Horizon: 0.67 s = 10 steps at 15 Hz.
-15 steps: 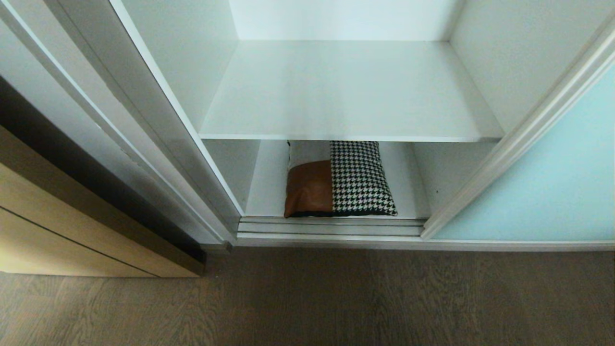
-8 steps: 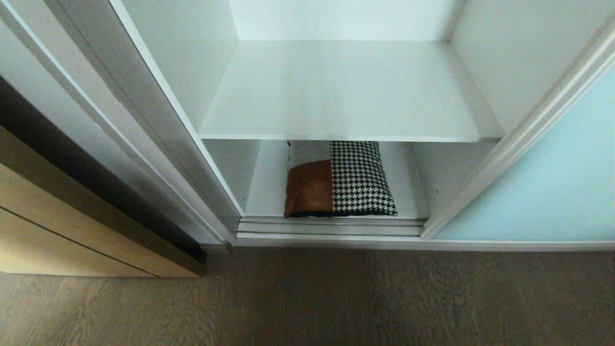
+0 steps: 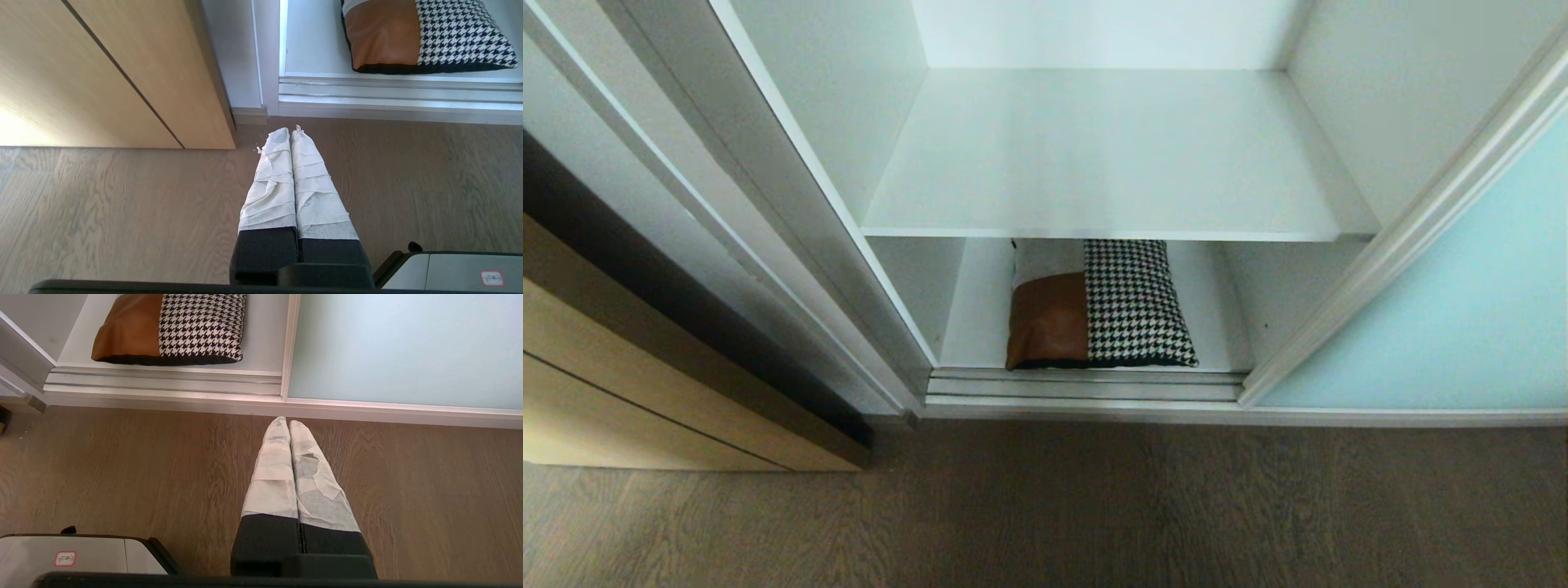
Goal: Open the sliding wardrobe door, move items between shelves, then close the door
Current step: Open the door
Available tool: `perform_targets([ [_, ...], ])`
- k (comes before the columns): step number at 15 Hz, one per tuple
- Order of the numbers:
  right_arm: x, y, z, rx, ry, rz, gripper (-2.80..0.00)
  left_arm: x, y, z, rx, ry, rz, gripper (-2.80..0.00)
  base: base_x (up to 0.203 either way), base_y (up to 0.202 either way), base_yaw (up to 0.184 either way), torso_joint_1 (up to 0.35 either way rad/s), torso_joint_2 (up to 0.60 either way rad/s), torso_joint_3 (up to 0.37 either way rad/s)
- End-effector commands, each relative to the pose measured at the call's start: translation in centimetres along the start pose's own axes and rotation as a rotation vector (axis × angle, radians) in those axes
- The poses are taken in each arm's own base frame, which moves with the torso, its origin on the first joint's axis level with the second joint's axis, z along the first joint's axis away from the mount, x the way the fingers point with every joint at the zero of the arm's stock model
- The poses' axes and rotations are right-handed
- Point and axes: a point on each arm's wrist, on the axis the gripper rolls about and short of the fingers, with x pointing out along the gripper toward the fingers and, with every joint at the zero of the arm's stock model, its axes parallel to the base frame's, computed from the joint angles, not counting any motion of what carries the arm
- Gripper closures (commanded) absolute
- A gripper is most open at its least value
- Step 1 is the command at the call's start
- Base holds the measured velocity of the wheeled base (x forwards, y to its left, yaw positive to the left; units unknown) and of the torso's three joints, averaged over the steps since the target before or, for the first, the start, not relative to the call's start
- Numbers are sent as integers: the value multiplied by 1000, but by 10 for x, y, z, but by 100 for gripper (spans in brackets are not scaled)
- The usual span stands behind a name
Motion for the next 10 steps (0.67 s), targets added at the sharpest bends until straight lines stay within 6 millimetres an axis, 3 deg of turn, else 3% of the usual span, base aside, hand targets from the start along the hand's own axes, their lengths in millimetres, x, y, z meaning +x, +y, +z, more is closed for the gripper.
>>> perform_targets([
  [1,0,0,0,0,-1,0,0,0,0,0,0,5,0,0,0,0,0,0,0,0],
  [10,0,0,0,0,0,0,0,0,0,0,0,3,0,0,0,0,0,0,0,0],
])
